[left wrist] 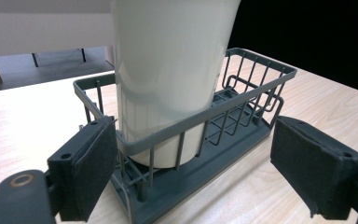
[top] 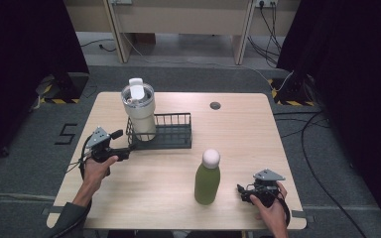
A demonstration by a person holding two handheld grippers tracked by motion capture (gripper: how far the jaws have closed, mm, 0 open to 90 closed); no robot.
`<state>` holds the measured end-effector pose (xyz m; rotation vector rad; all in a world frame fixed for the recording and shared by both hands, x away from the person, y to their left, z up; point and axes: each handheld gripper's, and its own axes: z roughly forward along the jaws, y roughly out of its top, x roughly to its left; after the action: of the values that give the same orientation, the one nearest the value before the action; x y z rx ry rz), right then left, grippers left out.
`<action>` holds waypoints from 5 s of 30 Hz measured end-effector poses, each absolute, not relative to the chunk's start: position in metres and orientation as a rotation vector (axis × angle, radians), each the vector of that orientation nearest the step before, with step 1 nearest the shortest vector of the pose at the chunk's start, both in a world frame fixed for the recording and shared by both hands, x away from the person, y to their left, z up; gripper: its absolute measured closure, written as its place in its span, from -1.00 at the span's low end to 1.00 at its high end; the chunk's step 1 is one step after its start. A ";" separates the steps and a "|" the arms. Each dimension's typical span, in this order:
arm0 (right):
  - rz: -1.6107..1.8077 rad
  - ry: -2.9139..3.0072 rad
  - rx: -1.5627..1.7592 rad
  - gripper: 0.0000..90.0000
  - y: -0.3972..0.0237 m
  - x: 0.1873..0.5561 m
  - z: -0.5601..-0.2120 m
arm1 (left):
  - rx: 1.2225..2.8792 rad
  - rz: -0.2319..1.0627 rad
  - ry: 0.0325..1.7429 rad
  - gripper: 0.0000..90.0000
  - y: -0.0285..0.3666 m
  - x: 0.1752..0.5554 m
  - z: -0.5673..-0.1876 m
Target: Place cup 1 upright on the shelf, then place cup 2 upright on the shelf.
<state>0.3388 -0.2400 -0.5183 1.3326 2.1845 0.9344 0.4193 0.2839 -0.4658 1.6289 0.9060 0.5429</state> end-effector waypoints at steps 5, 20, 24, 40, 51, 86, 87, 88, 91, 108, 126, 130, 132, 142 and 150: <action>0.934 2.184 1.332 -0.69 -0.240 0.339 -0.518 | 1.623 0.548 0.904 -0.67 0.288 0.412 -0.465; 0.934 2.184 1.333 -0.69 -0.240 0.339 -0.518 | 1.625 0.552 0.919 -0.67 0.301 0.390 -0.471; 0.934 2.185 1.327 -0.69 -0.240 0.339 -0.518 | 1.631 0.550 0.913 -0.67 0.301 0.385 -0.473; 0.934 2.184 1.332 -0.69 -0.240 0.339 -0.518 | 1.694 0.534 0.895 -0.67 0.299 0.361 -0.488; 0.934 2.184 1.331 -0.69 -0.240 0.339 -0.518 | 1.739 0.524 0.876 -0.67 0.295 0.347 -0.496; 0.934 2.185 1.323 -0.68 -0.240 0.339 -0.518 | 2.111 0.420 0.985 -0.71 0.289 0.334 -0.526; 0.934 2.185 1.324 -0.68 -0.240 0.339 -0.518 | 2.111 0.419 0.984 -0.71 0.289 0.335 -0.526; 0.934 2.185 1.324 -0.68 -0.240 0.339 -0.518 | 2.111 0.419 0.984 -0.71 0.289 0.335 -0.526; 0.934 2.185 1.324 -0.68 -0.240 0.339 -0.518 | 2.111 0.420 0.984 -0.71 0.289 0.335 -0.526; 0.957 2.166 1.280 -0.60 -0.234 0.331 -0.517 | 2.114 0.416 0.979 -0.74 0.289 0.335 -0.526; 1.049 2.153 1.184 -0.64 -0.220 0.313 -0.503 | 2.115 0.416 0.978 -0.74 0.289 0.335 -0.526; 1.080 2.166 1.146 -0.65 -0.218 0.308 -0.499 | 2.115 0.416 0.978 -0.74 0.289 0.335 -0.526; 1.105 2.159 1.144 -0.66 -0.218 0.305 -0.496 | 2.114 0.415 0.979 -0.74 0.289 0.335 -0.526; 1.163 2.167 1.076 -0.65 -0.213 0.295 -0.491 | 2.114 0.416 0.979 -0.74 0.289 0.335 -0.526; 1.233 2.168 1.004 -0.65 -0.205 0.285 -0.482 | 2.114 0.415 0.980 -0.75 0.289 0.335 -0.526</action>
<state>0.2849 -0.2048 -0.4817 1.0035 2.1679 1.2326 0.3347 0.2890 -0.5259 2.1140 0.9802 0.4155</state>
